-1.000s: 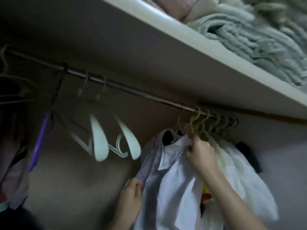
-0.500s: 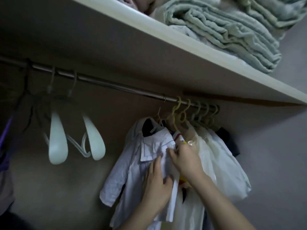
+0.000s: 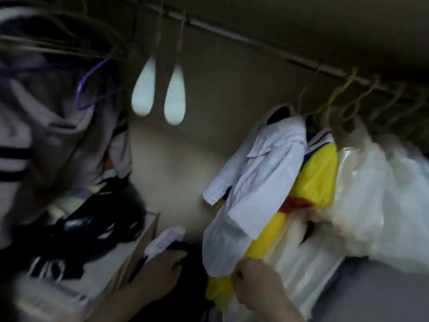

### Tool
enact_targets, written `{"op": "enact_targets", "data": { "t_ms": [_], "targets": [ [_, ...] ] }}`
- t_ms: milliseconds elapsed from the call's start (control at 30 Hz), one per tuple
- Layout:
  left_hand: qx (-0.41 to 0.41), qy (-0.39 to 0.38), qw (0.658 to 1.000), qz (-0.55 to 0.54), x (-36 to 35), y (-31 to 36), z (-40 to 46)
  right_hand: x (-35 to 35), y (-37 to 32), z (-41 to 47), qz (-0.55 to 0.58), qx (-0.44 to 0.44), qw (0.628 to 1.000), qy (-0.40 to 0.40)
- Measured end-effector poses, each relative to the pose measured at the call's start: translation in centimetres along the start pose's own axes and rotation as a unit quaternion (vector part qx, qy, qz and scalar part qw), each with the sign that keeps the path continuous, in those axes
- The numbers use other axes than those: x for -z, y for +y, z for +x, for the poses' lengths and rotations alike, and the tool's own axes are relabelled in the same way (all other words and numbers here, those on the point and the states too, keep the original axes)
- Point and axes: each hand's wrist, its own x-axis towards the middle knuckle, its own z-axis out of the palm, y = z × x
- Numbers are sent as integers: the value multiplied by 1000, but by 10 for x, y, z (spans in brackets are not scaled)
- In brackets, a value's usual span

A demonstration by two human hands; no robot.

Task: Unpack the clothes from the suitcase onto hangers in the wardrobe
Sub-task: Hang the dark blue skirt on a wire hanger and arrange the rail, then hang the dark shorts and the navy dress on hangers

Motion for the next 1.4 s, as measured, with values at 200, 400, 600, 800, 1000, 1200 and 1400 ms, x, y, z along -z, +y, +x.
{"op": "enact_targets", "data": {
  "t_ms": [200,400,600,800,1000,1200,1400],
  "targets": [
    [155,67,986,5,38,-42,-115,-84,-56,3,52,214,967,-126],
    [370,235,898,-22,65,-99,-249,-137,-122,-38,59,344,926,-147],
    [464,354,811,-30,87,-113,-346,-188,-180,-72,30,441,874,-202],
    [514,332,791,-15,90,-129,-418,-240,-233,-105,22,486,810,-326],
    [535,300,789,-16,67,-183,-435,-313,-261,-117,46,437,796,-415],
    [600,238,761,-62,-15,-300,-434,-451,-280,-97,153,163,805,-549],
    [659,175,724,-107,-124,-449,-445,-621,-277,-66,155,77,818,-549]
  ]
}}
